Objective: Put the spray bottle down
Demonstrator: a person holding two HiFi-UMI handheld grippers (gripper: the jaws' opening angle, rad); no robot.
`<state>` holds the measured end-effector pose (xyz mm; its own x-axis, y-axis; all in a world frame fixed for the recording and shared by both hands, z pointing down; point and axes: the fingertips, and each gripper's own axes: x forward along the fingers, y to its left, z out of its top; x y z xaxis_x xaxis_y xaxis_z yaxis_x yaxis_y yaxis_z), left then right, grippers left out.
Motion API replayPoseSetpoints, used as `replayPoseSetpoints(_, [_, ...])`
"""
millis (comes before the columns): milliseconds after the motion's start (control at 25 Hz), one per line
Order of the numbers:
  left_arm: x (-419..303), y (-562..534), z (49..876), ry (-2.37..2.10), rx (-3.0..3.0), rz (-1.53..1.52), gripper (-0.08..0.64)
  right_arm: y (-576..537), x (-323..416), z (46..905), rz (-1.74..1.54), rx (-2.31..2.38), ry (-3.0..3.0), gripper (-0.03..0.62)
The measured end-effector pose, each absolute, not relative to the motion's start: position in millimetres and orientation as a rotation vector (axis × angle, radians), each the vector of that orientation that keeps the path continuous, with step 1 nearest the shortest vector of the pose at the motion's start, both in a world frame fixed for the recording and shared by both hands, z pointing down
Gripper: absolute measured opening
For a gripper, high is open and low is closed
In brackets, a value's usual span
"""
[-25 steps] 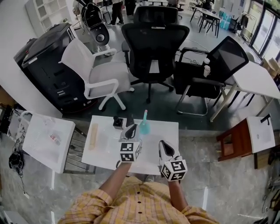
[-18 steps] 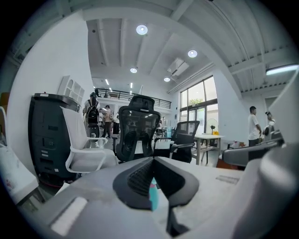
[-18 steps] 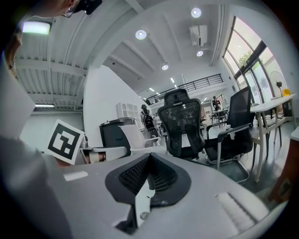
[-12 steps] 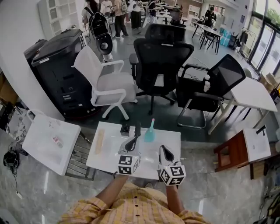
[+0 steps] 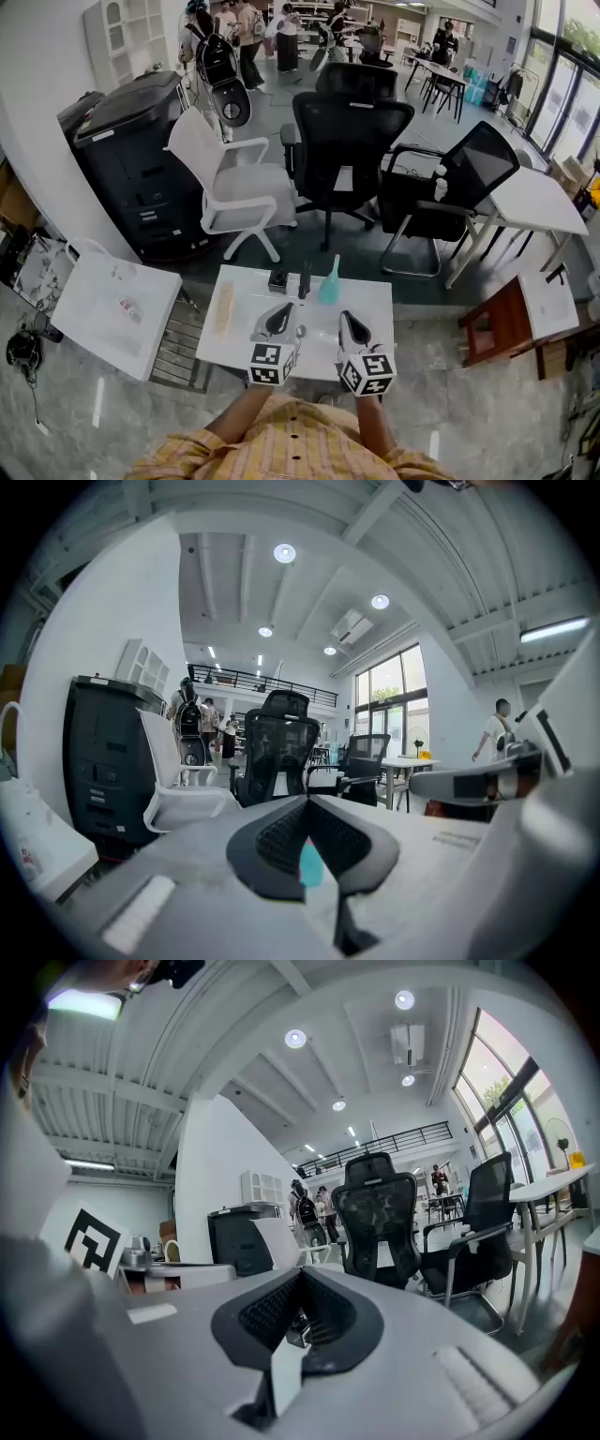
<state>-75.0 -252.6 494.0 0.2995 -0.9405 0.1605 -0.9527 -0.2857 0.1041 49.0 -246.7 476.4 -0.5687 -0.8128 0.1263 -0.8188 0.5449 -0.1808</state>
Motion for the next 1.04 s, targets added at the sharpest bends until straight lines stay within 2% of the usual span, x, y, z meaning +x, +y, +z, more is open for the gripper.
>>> replayPoseSetpoints(1040, [-105.8,-205.1,496.1,-1.686,2.429,0.114,-0.002,-214.2,23.7,471.9,0.317,1.551,-2.676,-0.003])
